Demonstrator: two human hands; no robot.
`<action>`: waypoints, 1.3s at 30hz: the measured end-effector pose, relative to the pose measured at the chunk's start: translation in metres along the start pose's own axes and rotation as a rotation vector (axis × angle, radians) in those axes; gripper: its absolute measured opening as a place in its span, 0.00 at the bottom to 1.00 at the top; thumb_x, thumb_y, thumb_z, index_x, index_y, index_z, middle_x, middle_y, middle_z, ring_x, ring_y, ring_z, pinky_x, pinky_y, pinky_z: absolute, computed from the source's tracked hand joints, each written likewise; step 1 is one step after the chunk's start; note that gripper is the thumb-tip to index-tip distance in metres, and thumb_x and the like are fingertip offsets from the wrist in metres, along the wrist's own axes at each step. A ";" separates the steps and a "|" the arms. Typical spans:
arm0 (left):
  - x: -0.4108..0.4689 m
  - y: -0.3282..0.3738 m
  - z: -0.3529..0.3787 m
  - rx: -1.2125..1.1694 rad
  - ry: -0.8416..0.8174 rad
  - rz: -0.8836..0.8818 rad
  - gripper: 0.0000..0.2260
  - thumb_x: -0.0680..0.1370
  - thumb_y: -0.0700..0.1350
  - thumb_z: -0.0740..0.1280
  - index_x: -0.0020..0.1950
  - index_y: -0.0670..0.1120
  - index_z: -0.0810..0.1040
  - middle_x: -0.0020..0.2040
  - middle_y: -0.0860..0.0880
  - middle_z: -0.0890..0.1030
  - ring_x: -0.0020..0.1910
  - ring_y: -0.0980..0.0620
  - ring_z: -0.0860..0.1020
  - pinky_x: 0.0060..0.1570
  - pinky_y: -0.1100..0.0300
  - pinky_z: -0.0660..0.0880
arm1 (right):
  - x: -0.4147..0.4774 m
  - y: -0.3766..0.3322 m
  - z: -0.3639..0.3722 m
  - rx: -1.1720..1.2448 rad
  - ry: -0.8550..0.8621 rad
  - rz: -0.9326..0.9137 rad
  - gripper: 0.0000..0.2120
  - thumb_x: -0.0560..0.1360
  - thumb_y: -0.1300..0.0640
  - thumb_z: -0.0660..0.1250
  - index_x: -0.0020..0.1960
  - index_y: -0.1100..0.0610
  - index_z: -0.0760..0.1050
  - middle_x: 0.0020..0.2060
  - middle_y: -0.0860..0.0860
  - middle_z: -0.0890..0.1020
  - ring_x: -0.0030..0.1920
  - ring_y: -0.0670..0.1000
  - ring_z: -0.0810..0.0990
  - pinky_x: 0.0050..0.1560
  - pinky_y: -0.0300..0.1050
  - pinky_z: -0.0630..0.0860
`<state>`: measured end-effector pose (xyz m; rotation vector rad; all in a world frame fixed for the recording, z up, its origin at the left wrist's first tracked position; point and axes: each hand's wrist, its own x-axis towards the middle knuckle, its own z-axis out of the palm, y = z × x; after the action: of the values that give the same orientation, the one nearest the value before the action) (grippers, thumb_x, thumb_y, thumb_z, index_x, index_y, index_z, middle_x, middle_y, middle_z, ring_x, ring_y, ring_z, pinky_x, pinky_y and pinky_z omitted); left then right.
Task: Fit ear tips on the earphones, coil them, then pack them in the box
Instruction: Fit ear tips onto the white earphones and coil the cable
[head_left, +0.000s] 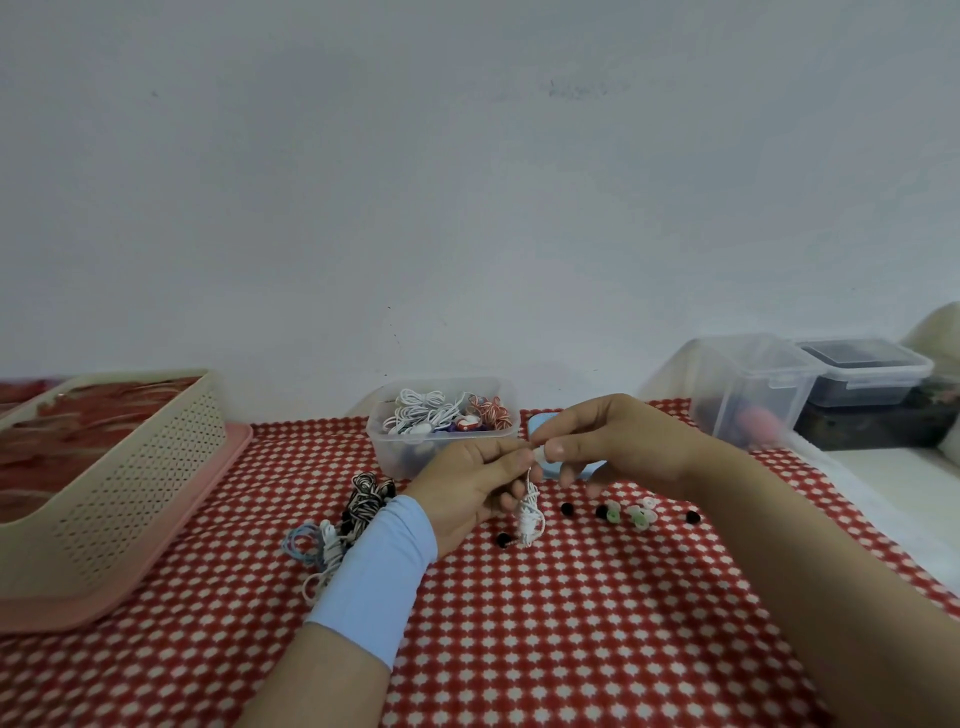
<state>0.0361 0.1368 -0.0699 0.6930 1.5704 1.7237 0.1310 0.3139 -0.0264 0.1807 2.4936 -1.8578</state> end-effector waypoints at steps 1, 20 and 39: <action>0.000 0.000 0.000 0.024 -0.001 0.008 0.07 0.81 0.38 0.64 0.52 0.42 0.81 0.37 0.50 0.81 0.32 0.58 0.73 0.32 0.68 0.72 | 0.000 0.001 0.000 0.010 -0.007 0.016 0.06 0.76 0.59 0.73 0.53 0.56 0.86 0.43 0.53 0.87 0.40 0.48 0.83 0.39 0.44 0.79; -0.002 0.001 0.001 0.049 -0.003 0.026 0.07 0.80 0.37 0.63 0.46 0.42 0.81 0.33 0.51 0.80 0.28 0.59 0.72 0.31 0.68 0.73 | 0.002 0.004 -0.002 0.048 -0.032 0.070 0.07 0.75 0.61 0.74 0.52 0.55 0.87 0.49 0.57 0.87 0.41 0.50 0.85 0.35 0.42 0.79; 0.000 0.005 0.004 0.103 0.143 0.049 0.04 0.76 0.36 0.71 0.50 0.41 0.82 0.41 0.44 0.84 0.33 0.54 0.79 0.31 0.64 0.76 | -0.001 -0.001 -0.004 -0.105 0.052 0.014 0.07 0.74 0.53 0.75 0.50 0.53 0.87 0.47 0.52 0.88 0.41 0.50 0.86 0.38 0.43 0.79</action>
<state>0.0382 0.1395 -0.0647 0.6764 1.7642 1.7709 0.1325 0.3177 -0.0241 0.2459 2.6087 -1.7339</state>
